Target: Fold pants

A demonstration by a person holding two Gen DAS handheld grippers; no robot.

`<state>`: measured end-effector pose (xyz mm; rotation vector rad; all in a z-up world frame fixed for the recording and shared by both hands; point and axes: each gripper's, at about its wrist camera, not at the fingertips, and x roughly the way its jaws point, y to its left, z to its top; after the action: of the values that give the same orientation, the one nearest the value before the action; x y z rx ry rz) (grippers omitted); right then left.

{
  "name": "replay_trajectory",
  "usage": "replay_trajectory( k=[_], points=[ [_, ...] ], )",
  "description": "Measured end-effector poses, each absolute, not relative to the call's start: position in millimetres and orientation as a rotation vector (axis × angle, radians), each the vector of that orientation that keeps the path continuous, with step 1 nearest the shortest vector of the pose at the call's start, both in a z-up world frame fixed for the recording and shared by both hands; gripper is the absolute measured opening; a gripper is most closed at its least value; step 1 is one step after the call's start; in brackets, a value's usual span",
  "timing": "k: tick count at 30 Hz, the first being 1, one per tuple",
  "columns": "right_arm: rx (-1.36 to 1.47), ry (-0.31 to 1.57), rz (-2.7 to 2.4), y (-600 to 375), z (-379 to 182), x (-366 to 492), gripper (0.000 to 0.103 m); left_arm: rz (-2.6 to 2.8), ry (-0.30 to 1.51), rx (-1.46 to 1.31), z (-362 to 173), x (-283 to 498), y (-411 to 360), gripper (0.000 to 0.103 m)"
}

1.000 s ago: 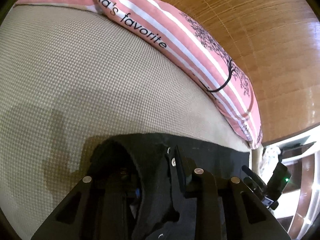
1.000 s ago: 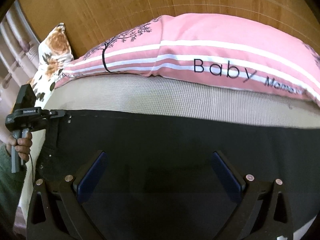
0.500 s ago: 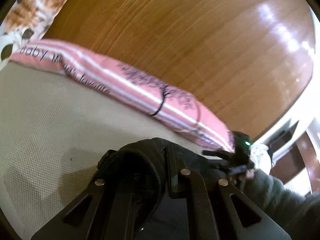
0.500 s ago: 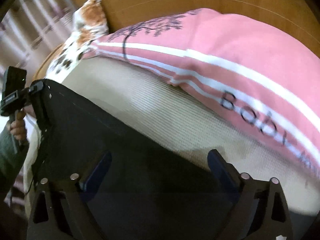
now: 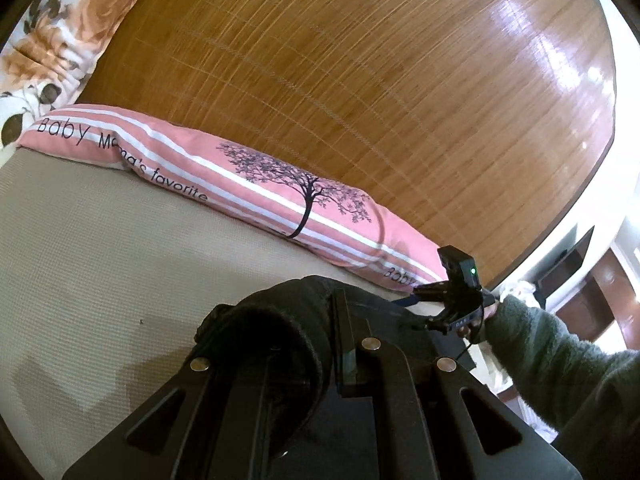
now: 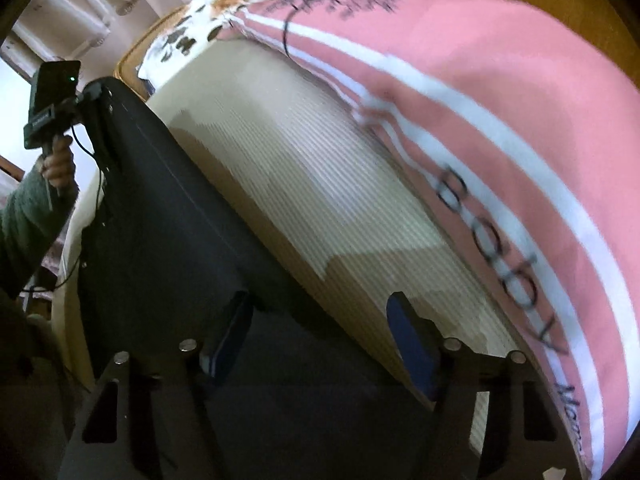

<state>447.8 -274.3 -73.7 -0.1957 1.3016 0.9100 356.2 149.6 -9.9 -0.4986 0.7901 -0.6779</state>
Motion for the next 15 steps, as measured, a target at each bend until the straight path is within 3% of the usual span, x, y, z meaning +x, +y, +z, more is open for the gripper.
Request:
replay_trajectory(
  k=[5,7,10,15],
  points=[
    [-0.213,1.302,0.919,-282,-84,438,0.055,-0.668,0.796,-0.479,-7,356,147,0.008],
    [-0.23,1.292,0.914,-286,-83,436,0.034,-0.66,0.801,-0.47,-6,356,145,0.008],
    [-0.247,1.28,0.86,-288,-82,432,0.017,-0.64,0.806,-0.442,-6,358,140,0.008],
    [-0.287,1.197,0.724,-287,-69,409,0.012,-0.541,0.831,-0.372,-18,369,133,0.008]
  ],
)
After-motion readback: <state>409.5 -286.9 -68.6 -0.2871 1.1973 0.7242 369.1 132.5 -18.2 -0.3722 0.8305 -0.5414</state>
